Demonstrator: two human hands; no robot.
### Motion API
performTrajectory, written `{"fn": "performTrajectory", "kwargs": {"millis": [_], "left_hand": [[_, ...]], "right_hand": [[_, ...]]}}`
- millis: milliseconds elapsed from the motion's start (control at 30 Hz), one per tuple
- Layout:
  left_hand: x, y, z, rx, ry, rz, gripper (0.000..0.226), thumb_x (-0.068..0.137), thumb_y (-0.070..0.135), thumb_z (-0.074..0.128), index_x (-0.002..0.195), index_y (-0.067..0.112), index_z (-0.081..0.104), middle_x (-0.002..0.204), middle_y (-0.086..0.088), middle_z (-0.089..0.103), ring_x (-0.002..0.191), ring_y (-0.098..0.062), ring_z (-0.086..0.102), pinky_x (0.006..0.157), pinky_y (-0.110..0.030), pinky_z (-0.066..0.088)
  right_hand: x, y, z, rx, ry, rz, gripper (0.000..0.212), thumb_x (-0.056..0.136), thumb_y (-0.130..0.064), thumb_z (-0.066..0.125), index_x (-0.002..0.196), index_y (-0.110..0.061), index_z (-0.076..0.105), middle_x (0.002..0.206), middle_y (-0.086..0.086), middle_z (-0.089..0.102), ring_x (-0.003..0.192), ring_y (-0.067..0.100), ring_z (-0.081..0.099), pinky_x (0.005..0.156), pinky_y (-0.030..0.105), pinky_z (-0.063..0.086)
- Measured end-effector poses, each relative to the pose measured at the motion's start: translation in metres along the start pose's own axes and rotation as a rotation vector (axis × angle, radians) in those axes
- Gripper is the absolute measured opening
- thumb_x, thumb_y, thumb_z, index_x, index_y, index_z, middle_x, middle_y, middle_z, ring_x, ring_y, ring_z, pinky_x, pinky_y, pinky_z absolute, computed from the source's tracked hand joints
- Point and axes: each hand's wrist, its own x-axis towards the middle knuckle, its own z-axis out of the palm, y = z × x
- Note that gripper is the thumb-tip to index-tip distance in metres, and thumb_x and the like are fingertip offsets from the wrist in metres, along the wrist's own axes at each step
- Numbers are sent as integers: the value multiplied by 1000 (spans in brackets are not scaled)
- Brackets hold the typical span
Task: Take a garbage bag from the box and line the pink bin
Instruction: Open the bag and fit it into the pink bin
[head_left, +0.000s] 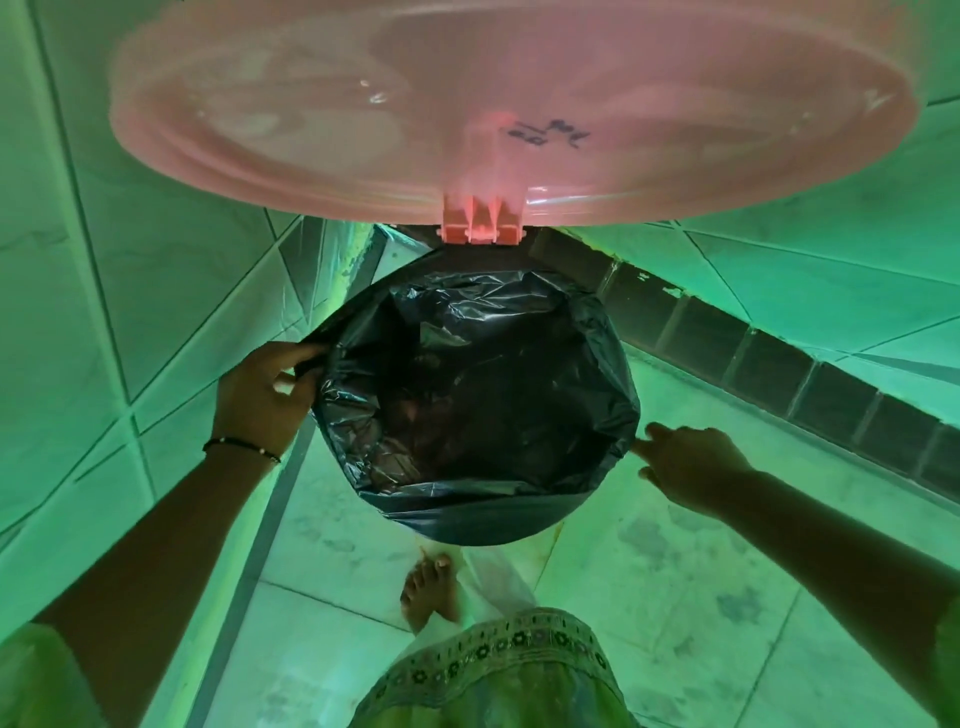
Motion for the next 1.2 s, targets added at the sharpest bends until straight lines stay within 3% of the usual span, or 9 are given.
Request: {"fn": "performTrajectory", "kwargs": {"millis": [133, 367, 533, 667, 800, 900, 1000, 1067, 1200], "left_hand": [[2, 5, -14, 111, -20, 74, 33, 83, 1, 63, 110, 19, 67, 106, -14, 68, 78, -28, 61, 75, -21, 49], [-17, -3, -11, 368, -265, -101, 56, 84, 6, 63, 136, 19, 46, 114, -20, 66, 89, -39, 65, 83, -49, 52], [2, 8, 10, -122, -298, -521, 37, 87, -7, 55, 120, 8, 58, 119, -15, 60, 103, -35, 58, 92, -48, 48], [22, 16, -3, -522, -213, -869, 35, 97, 6, 38, 78, 23, 61, 109, -7, 53, 84, -21, 58, 88, -37, 47], [20, 10, -12, -634, -115, -788, 39, 96, 3, 33, 130, 10, 51, 140, -12, 47, 127, -29, 47, 105, -40, 38], [0, 13, -7, -419, 31, -704, 43, 91, 9, 49, 133, -1, 46, 141, -21, 45, 128, -37, 45, 105, -45, 40], [-36, 18, 9, -333, 141, -742, 45, 94, 21, 46, 129, -8, 46, 137, -28, 46, 123, -43, 46, 100, -47, 39], [-66, 28, 21, -589, 99, -878, 50, 99, 33, 36, 134, -2, 42, 141, -21, 44, 128, -39, 43, 105, -47, 38], [-114, 49, 49, -1249, -14, -1140, 66, 94, 57, 28, 141, 11, 37, 148, -11, 39, 135, -34, 36, 108, -53, 31]], "right_hand": [[17, -8, -4, 112, 97, 100, 47, 96, -42, 38, 140, -29, 31, 130, 4, 51, 108, 27, 60, 83, 38, 51], [21, -7, -7, 85, 81, 125, 42, 97, -37, 36, 138, -30, 31, 122, 4, 54, 105, 26, 60, 82, 36, 49], [25, -11, -17, 153, 97, 214, 36, 98, -21, 34, 133, -24, 42, 116, 6, 58, 101, 26, 61, 75, 33, 47], [24, -15, -29, 1325, 133, 406, 45, 96, 2, 33, 136, -18, 42, 105, 14, 65, 80, 34, 62, 57, 28, 47], [7, -17, -36, 1736, 463, 500, 36, 92, 8, 32, 105, -15, 56, 107, 16, 66, 75, 30, 62, 71, 41, 52], [-16, -35, -45, 1566, 757, 508, 20, 93, -10, 45, 98, -21, 61, 109, 8, 66, 91, 29, 63, 84, 48, 51], [-33, -63, -52, 1474, 875, 490, 18, 92, -15, 51, 108, -17, 58, 106, 1, 61, 79, 17, 60, 80, 45, 53], [-36, -85, -46, 1611, 800, 591, 28, 92, -22, 53, 119, -16, 50, 115, 5, 58, 88, 20, 59, 87, 48, 52], [-37, -124, -23, 2569, 242, 549, 46, 96, -45, 39, 123, -9, 48, 125, 15, 53, 114, 37, 53, 102, 53, 40]]}}
